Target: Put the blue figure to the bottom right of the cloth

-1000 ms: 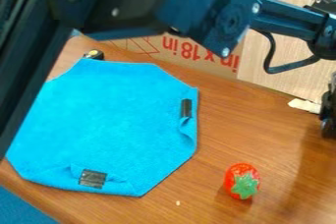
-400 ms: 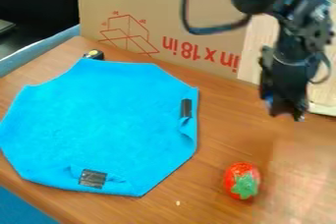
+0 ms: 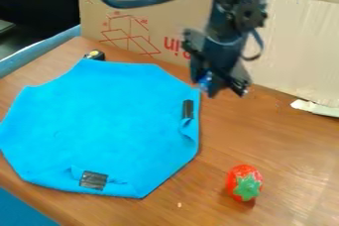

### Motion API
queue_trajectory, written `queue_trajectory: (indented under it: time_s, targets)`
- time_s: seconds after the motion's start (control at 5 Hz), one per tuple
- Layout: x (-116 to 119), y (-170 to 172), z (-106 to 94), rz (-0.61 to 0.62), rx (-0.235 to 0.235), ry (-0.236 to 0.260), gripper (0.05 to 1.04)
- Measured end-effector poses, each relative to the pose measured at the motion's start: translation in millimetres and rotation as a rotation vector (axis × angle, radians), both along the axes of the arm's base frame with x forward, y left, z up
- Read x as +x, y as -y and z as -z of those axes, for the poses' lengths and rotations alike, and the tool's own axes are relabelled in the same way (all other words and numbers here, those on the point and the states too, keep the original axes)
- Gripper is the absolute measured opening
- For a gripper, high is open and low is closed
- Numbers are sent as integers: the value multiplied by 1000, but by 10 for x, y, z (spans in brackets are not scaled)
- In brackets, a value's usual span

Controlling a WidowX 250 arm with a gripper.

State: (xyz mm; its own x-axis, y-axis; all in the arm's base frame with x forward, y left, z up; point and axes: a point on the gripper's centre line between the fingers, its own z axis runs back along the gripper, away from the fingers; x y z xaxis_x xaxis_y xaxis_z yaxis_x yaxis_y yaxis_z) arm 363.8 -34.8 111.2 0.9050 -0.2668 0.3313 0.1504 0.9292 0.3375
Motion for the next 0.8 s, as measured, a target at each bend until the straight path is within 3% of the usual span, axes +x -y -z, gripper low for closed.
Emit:
queue_trajectory:
  time_s: [0.2, 0.4, 0.6, 0.8]
  targets:
    - [-230, -390, 50, -181, -31, -34, 389]
    - [-370, -551, 192, -241, -1, -66, 389]
    - [-389, -780, 474, -306, 7, -98, 389]
    - [-319, -746, 709, -290, -16, -104, 389]
